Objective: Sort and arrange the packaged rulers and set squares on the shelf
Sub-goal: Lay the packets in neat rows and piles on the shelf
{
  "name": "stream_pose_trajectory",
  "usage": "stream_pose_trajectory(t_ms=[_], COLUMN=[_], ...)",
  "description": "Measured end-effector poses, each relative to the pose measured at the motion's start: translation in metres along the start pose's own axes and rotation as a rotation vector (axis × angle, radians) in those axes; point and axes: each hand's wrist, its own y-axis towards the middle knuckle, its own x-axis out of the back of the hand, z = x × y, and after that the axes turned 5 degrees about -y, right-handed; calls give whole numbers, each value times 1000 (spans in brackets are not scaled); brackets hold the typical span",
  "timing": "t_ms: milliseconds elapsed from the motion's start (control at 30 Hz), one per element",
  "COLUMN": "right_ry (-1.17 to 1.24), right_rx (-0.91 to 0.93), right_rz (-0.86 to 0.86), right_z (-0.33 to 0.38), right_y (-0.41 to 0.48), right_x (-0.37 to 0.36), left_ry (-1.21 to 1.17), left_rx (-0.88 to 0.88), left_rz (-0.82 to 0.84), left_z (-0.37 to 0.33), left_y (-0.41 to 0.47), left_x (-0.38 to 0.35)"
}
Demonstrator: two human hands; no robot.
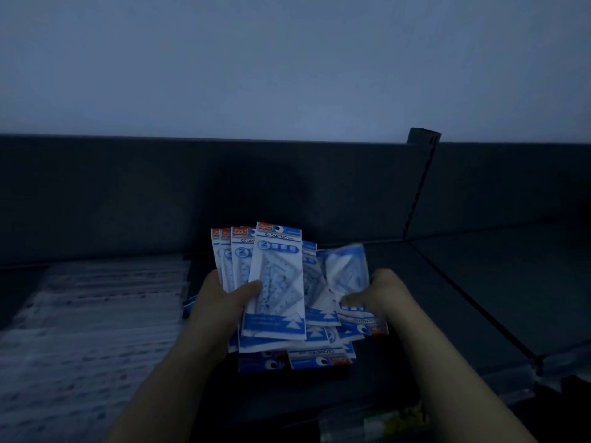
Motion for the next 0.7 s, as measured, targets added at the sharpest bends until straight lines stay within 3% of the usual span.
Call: stream_pose_trajectory(t_ms=[133, 233, 300, 467, 633, 700], right_ry=[461, 638, 594, 201, 48, 146], right_rx=[64, 159, 264, 486, 488, 500], right_rz=[-55, -20, 126, 493, 633, 563], right_z=[-13, -14, -11, -5, 2, 6], right_y=[-3, -10, -17, -15, -6, -6], right_x=[8, 24, 34, 43, 37, 35], left_ry=[-8, 22, 41, -23, 25, 56], left_rx=[-1, -13, -19, 31, -1, -13], left_rz=[-1, 9, 27, 85, 165, 151], left_z=[0, -2, -3, -14, -21, -20], left_y=[2, 1, 1, -5, -12, -11], left_x=[1, 1, 0, -7, -12, -11])
